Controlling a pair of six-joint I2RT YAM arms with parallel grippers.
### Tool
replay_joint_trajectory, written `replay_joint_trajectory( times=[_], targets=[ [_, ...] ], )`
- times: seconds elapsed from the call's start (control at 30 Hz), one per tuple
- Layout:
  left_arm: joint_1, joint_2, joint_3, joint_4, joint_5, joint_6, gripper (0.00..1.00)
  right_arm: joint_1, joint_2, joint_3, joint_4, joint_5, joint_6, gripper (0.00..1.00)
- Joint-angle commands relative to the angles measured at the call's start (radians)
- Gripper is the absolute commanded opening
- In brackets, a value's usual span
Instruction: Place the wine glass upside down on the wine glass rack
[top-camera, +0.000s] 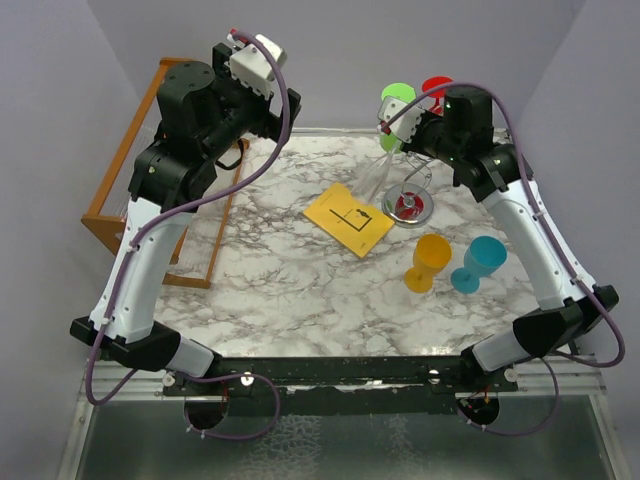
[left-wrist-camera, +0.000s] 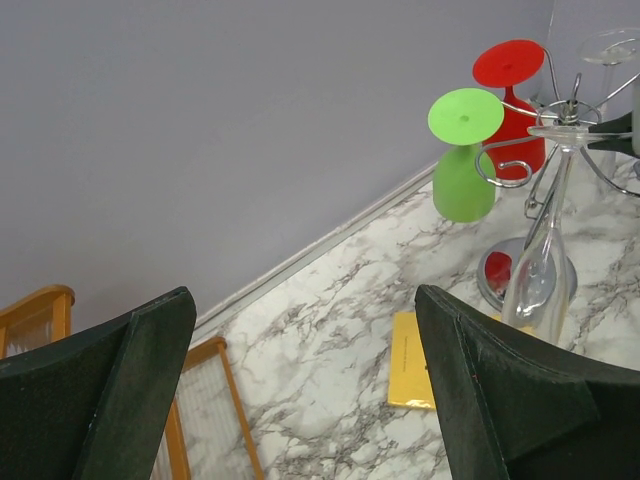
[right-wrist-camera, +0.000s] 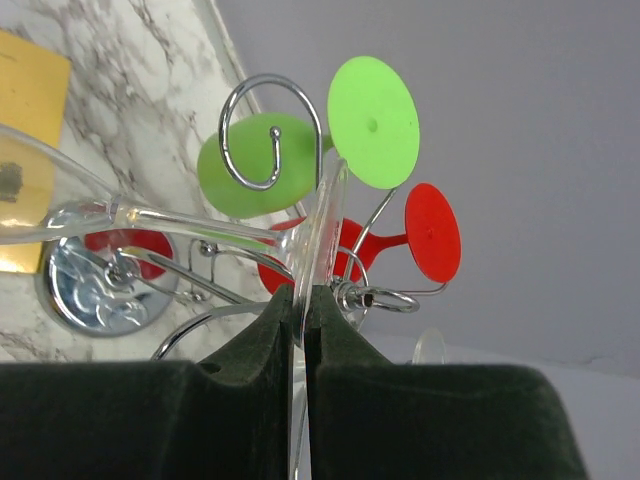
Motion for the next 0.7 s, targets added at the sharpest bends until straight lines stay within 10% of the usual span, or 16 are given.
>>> replay_joint_trajectory(
  times=[0.0,0.67],
  targets=[
    [0.004,0.005,-0.010,-0.011,0.019,0.009,0.95,0.020,0.026,0.001,0.073,0.160,-0.096,0.01],
    [0.004,0.016,-0.013,-0.017,0.028,0.024,0.95,0.060,0.148,0.078,0.188,0.251,-0.154,0.01]
  ],
)
